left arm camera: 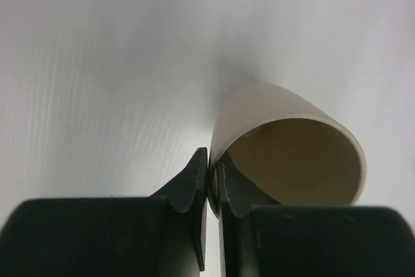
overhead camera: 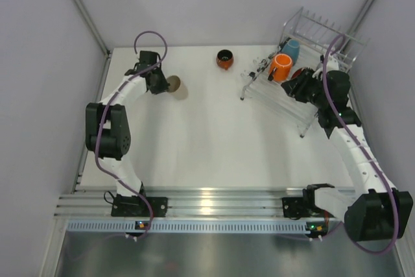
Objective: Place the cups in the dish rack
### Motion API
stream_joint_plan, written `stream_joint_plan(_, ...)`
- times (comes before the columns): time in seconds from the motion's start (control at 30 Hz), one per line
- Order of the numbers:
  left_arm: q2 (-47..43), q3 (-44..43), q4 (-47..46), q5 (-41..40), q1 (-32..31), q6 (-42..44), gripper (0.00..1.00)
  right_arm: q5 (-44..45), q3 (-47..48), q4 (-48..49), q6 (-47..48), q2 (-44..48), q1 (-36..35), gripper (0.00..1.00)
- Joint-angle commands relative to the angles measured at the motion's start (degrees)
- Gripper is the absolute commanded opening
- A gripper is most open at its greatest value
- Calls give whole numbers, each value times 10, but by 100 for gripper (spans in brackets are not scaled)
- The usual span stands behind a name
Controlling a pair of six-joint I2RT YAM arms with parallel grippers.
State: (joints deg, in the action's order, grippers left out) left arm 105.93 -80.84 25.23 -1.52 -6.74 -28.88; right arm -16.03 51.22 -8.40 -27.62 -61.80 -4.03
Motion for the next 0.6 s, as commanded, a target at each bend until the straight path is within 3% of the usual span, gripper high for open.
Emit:
stream_joint_plan(0.0,-25,12,-27,65,9,-14,8,-35,-9,58,2,2,-7,41)
stream_joint_plan(0.03,-38,18,-36,81,9,-17,0,-50,-15,77,-2,3,-7,45)
stream_joint_plan(0.1,-58,46,-73,145,10,-32,0,-100,-27,103,-15,1,-7,48)
stream_joint_plan(0.3,-151,146,-211,332,9,-104,0,-198,-54,196,-52,-14,-9,77)
stream_joint_plan(0.5,-237,263,-467,475,9,-257,0,-280,-88,335,-124,-21,-12,95)
stream_joint_plan(0.57,-265,298,-558,485,7,-312,0,-313,-101,386,-172,-27,-12,98)
